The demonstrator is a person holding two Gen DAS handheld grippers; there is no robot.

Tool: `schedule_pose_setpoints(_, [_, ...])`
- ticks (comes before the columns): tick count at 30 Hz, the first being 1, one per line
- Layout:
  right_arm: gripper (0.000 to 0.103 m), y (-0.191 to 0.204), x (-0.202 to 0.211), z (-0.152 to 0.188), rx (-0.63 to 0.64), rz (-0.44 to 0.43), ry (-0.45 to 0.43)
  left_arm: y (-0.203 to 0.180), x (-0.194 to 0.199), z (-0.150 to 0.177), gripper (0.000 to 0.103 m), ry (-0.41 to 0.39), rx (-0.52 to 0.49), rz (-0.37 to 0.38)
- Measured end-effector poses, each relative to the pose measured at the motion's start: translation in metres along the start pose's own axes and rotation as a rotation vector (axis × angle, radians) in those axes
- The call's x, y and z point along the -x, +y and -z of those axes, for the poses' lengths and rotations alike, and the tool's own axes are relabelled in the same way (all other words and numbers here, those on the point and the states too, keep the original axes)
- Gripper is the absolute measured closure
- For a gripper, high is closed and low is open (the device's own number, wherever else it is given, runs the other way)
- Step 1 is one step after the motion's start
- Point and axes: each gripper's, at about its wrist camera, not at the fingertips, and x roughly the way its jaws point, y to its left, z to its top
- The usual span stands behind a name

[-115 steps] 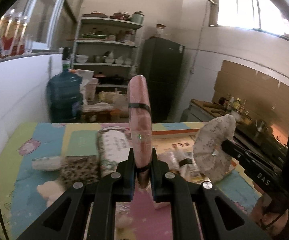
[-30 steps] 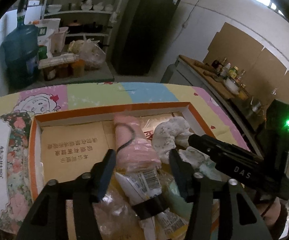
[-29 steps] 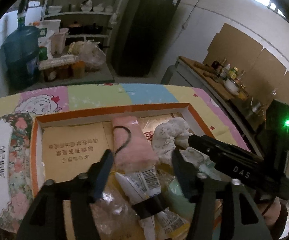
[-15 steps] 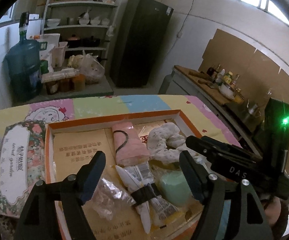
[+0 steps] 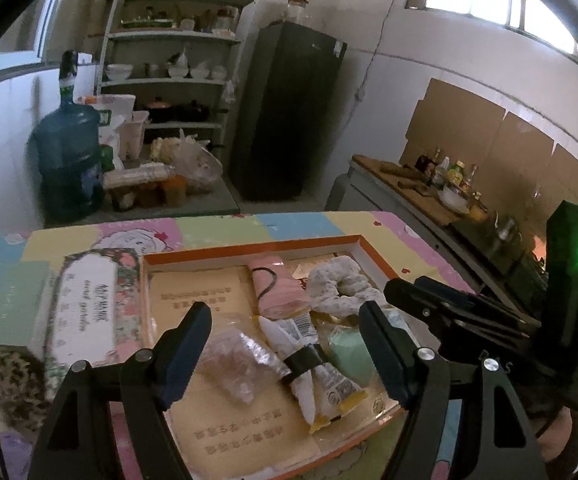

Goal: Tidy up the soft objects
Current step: 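Withdraw both tools from the box toward the stuffed toys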

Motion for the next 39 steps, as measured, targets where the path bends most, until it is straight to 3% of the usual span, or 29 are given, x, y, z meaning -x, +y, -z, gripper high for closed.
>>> schedule_pose_setpoints(14, [0.050, 0.058, 0.051, 0.019, 0.104, -0.033, -0.124, 0.009, 0.065, 0.014, 0.027, -0.133, -0.040, -0.064])
schedule_pose_setpoints(22, [0.049, 0.085, 0.070, 0.030, 0.139, -0.065, -0.163, 0.017, 0.093, 0.023, 0.027, -0.159, -0.036, -0.069])
schedule_pose_setpoints(39, [0.049, 0.145, 0.080, 0.064, 0.189, -0.113, -0.190, 0.055, 0.146, 0.060, 0.027, -0.215, -0.029, -0.180])
